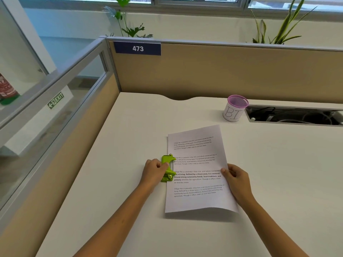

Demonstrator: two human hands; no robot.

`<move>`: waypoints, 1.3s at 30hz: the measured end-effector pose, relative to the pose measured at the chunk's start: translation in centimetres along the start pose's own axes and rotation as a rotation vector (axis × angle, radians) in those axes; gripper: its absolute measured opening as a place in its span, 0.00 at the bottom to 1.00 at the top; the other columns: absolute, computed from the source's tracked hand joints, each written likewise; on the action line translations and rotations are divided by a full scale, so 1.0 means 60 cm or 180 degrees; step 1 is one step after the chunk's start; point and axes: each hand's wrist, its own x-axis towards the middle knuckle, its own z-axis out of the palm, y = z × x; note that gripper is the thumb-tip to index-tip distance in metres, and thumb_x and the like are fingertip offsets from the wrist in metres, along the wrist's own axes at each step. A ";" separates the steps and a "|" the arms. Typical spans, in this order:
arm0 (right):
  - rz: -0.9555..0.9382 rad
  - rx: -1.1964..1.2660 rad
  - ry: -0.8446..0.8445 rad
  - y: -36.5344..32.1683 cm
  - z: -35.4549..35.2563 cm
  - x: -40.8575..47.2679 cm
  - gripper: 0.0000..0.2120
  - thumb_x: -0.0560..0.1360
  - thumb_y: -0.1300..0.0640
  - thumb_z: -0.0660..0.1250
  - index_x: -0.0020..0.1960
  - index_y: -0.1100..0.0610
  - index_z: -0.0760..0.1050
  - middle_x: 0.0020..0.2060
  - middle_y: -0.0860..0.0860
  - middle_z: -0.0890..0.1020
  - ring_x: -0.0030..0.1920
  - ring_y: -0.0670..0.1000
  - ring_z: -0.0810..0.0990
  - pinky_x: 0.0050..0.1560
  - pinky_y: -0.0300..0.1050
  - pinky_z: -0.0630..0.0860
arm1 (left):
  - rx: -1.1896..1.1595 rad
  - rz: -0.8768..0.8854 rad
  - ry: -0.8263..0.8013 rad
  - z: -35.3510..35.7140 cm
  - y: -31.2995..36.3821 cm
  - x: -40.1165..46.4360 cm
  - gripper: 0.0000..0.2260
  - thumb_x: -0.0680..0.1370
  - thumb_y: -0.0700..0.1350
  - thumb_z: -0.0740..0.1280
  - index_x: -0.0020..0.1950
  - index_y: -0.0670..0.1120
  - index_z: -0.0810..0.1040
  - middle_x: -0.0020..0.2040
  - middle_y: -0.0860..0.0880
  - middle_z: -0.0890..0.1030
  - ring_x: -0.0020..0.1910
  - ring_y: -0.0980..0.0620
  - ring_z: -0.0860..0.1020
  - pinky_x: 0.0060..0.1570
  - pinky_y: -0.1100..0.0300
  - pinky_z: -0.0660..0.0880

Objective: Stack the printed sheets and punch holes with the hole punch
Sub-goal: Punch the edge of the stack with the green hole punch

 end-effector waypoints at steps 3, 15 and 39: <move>0.0001 -0.0046 0.0002 0.006 0.000 0.002 0.07 0.77 0.59 0.66 0.52 0.55 0.80 0.44 0.52 0.86 0.42 0.55 0.85 0.45 0.55 0.82 | -0.0015 0.0017 0.0047 0.001 -0.004 0.000 0.14 0.76 0.46 0.65 0.32 0.46 0.67 0.46 0.45 0.70 0.33 0.53 0.69 0.31 0.62 0.65; 0.0019 0.0045 0.0050 0.016 0.002 -0.007 0.06 0.77 0.58 0.66 0.49 0.52 0.81 0.42 0.51 0.87 0.41 0.54 0.85 0.43 0.51 0.82 | 0.0054 0.0029 -0.0128 -0.004 -0.006 0.010 0.14 0.76 0.47 0.65 0.34 0.45 0.66 0.46 0.45 0.69 0.34 0.52 0.69 0.33 0.61 0.68; -0.0103 -0.0394 -0.0102 0.007 -0.002 0.001 0.06 0.77 0.55 0.66 0.52 0.51 0.79 0.40 0.47 0.86 0.37 0.45 0.85 0.34 0.35 0.77 | 0.1969 0.0839 0.0306 0.037 0.066 0.077 0.24 0.80 0.58 0.50 0.69 0.44 0.64 0.67 0.41 0.68 0.64 0.40 0.66 0.57 0.46 0.69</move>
